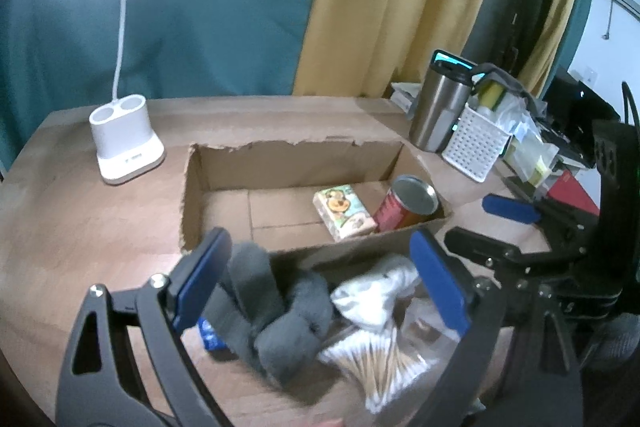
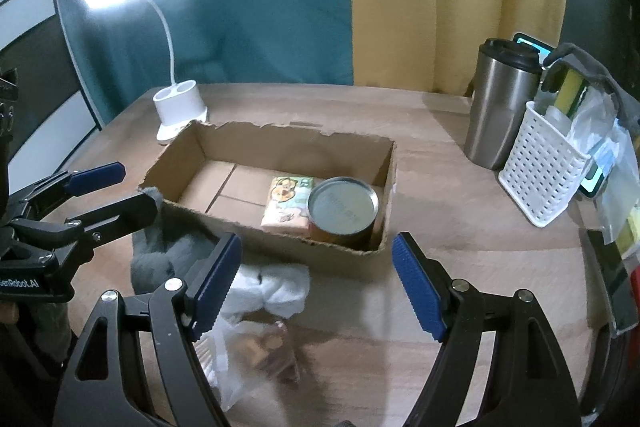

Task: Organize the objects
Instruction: 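Withdraw both grippers and reach toward the snack bag and cotton swab bag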

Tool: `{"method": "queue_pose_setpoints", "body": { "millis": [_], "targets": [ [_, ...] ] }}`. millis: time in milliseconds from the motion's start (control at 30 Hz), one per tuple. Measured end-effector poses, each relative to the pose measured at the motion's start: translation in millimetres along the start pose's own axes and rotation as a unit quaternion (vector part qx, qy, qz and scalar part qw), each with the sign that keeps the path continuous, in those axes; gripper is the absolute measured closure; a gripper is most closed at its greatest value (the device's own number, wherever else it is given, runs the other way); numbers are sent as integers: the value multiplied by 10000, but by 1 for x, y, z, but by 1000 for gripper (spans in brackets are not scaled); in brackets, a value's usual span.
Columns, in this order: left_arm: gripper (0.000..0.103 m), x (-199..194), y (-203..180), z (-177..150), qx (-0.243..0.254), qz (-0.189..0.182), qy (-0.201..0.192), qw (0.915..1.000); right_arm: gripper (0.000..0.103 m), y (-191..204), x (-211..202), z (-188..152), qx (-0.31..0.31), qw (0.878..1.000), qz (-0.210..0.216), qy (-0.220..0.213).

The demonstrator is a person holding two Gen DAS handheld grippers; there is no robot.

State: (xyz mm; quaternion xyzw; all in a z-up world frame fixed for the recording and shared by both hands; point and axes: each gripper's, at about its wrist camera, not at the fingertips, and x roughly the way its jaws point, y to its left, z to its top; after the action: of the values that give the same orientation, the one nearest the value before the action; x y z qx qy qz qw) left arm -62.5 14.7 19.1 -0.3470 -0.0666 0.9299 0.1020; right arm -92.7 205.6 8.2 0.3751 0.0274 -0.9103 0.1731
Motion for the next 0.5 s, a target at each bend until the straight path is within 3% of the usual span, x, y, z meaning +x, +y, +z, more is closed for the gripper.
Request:
{"method": "queue_pose_setpoints", "body": {
  "millis": [500],
  "targets": [
    [11, -13, 15, -27, -120, 97, 61, 9999, 23, 22, 0, -21, -106, 9998, 59, 132]
  ]
}}
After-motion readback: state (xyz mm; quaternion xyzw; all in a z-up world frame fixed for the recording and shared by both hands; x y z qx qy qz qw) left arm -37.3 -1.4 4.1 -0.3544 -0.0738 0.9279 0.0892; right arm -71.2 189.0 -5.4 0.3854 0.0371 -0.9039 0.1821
